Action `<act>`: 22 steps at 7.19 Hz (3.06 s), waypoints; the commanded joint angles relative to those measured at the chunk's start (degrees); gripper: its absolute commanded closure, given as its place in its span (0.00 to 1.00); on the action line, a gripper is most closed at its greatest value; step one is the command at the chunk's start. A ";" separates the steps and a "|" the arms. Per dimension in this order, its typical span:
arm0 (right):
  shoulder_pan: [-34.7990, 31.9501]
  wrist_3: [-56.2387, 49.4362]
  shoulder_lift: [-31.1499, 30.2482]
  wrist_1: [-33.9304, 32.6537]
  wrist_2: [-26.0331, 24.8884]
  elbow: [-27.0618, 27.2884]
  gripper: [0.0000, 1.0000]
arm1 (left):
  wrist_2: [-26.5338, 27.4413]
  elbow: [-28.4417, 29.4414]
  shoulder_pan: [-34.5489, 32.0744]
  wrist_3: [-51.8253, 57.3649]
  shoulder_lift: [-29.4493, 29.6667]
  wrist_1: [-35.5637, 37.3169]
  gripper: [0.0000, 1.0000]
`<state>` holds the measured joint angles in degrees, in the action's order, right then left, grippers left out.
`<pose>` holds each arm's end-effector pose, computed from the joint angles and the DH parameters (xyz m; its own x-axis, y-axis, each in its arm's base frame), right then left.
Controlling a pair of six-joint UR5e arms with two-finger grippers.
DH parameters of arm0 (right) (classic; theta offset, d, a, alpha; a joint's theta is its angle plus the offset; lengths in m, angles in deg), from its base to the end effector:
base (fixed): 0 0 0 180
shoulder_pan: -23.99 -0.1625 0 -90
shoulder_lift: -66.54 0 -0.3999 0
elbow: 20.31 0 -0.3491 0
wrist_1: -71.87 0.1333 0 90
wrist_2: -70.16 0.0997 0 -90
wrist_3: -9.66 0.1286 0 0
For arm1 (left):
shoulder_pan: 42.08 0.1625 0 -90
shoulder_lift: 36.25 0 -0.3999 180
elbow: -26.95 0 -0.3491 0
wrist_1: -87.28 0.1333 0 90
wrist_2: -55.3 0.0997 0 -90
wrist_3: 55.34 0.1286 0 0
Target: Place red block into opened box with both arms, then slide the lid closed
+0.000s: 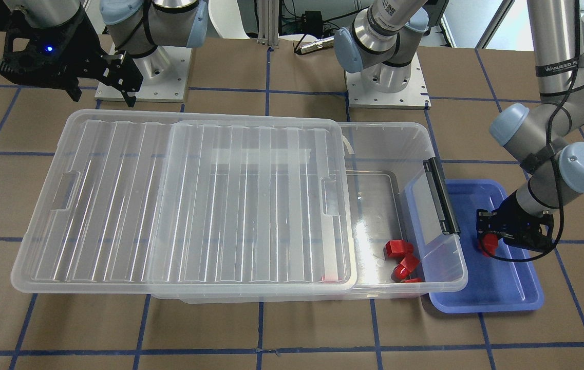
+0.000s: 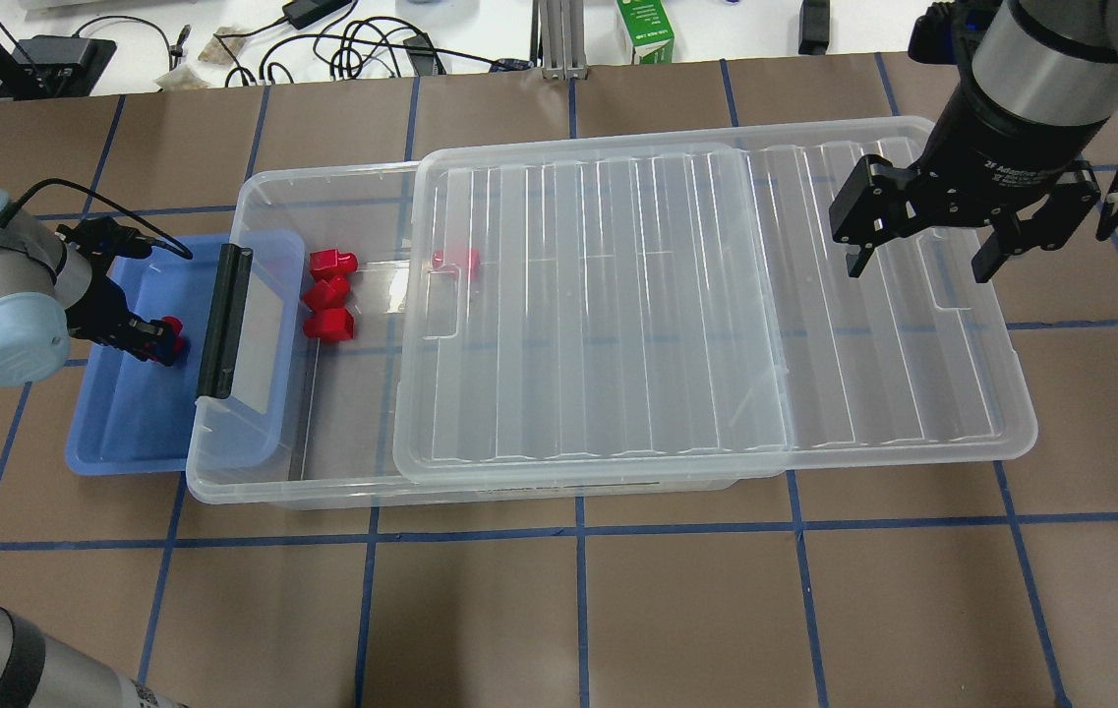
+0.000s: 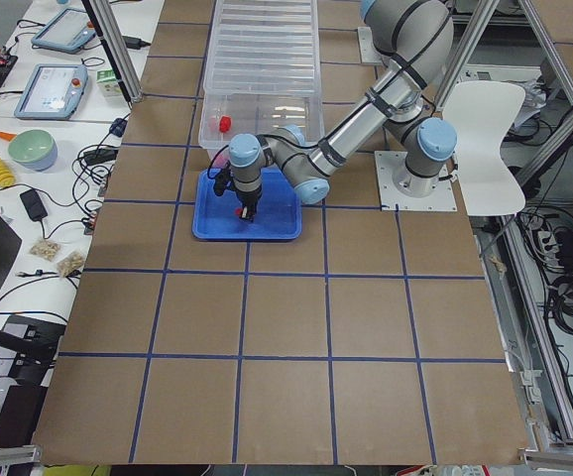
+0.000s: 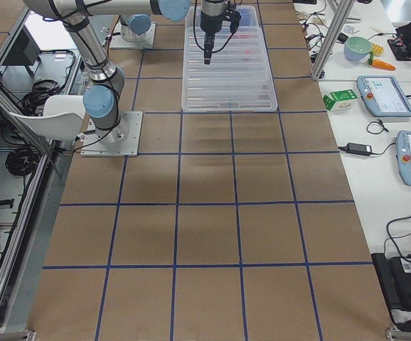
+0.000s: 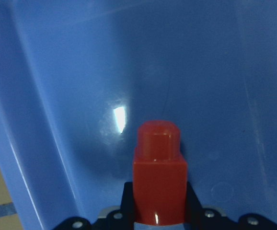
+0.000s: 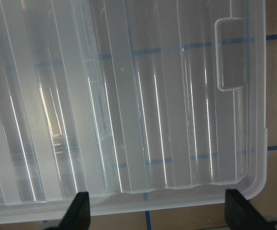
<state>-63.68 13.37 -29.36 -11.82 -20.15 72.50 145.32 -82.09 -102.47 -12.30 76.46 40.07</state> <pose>0.1162 -0.4049 0.4451 -0.9945 0.1048 0.0090 0.1052 0.9929 0.0557 0.1395 -0.5152 0.1722 -0.9726 0.2322 -0.0126 0.2323 0.9726 -0.0130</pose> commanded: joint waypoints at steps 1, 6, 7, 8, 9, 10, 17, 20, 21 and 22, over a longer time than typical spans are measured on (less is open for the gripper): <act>-1.54 0.95 0.10 -0.07 -0.04 0.00 0.00 | 0.24 4.50 -0.17 0.38 -3.17 -4.70 1.00; -1.28 0.60 -0.43 1.52 -0.30 0.00 0.00 | -0.55 13.68 -14.98 -20.38 -16.71 -26.61 1.00; -1.36 0.59 -0.51 1.51 -0.38 0.00 0.00 | -0.55 12.63 -19.37 -27.84 -16.73 -26.71 1.00; -1.28 0.16 -1.04 0.82 -0.47 0.00 0.00 | -0.72 9.57 -22.11 -31.49 -16.81 -26.27 1.00; -1.27 -0.02 -1.13 0.72 -0.56 0.00 0.00 | -0.81 6.24 -23.36 -36.40 -17.25 -24.36 1.00; -1.36 -0.11 -1.13 0.72 -0.47 0.00 0.00 | -0.98 3.59 -24.41 -38.10 -16.82 -21.73 1.00; -1.36 0.24 -1.13 0.90 -0.38 0.18 0.00 | -1.07 -6.27 -25.74 -36.97 -15.41 -11.33 1.00; -1.36 0.51 -1.04 0.81 -0.56 1.57 0.00 | -1.34 -7.33 -25.83 -36.88 -13.57 -10.10 1.00; -1.36 0.16 -1.04 0.55 -0.39 1.93 0.00 | -1.25 -7.25 -25.74 -36.54 -13.13 -10.01 0.94; -1.36 -0.02 -1.04 0.46 -0.39 1.94 0.00 | -1.25 -7.25 -25.74 -36.36 -12.60 -10.01 0.85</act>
<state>-65.05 13.63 -30.37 -11.20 -20.58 74.20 144.05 -89.32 -128.24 -48.90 63.19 30.00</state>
